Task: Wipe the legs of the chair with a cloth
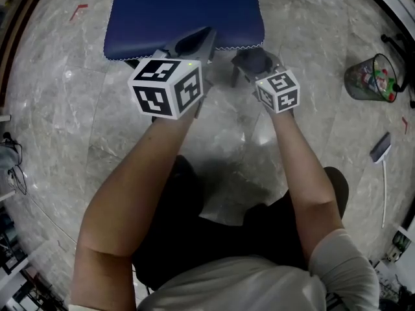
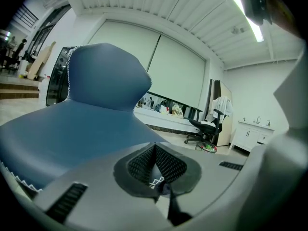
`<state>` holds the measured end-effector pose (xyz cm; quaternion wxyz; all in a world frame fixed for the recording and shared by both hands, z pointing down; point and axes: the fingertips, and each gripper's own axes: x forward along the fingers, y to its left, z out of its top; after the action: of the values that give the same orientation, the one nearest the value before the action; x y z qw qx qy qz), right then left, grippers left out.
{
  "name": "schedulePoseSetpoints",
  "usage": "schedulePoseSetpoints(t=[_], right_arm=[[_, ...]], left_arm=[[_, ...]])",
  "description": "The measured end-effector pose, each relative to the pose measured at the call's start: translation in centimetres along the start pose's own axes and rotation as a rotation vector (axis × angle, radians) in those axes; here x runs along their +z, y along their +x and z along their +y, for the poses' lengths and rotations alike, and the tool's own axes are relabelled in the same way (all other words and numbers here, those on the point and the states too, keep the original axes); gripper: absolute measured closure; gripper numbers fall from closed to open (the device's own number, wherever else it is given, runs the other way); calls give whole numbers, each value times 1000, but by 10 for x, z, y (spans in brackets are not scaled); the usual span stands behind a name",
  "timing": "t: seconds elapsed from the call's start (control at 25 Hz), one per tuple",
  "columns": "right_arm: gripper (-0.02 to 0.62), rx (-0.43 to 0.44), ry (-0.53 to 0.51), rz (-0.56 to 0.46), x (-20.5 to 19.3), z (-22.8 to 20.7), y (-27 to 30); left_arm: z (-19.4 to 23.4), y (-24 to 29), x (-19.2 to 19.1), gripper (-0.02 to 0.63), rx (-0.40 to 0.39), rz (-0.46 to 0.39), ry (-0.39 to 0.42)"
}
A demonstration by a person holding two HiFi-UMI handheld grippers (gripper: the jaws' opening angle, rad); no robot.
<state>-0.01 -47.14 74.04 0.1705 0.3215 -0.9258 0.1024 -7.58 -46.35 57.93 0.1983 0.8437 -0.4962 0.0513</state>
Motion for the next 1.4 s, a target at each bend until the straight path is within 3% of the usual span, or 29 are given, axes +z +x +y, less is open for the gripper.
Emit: schedulePoseSetpoints(t=[0.2,0.36,0.52,0.76,0.96,1.2,1.32,1.4], right_arm=[[406,-25,-15,-138,58,-2,-17],[405,-18,-6,-169,43,-3,-11],[403,-12,2,-87,-7,-3,5],[403,-15,29,174,-117,-3,36],[390,-41,95,294,-166,-1,55],[394,-38,125,373,-185,1,61],[399,-43,124,338,-162,2,53],[399,-53,109,286,-132,1,44]], left_arm=[[0,2,0,600,16,10,13],[-2,3,-1,600,16,15,27],[-4,4,-2,600,8,25,47],[-4,4,-2,600,-10,31,39],[-5,4,-3,601,-40,42,39],[-7,1,-5,601,-60,38,91],[-9,1,-7,600,-49,50,129],[-9,2,-7,600,-42,52,111]])
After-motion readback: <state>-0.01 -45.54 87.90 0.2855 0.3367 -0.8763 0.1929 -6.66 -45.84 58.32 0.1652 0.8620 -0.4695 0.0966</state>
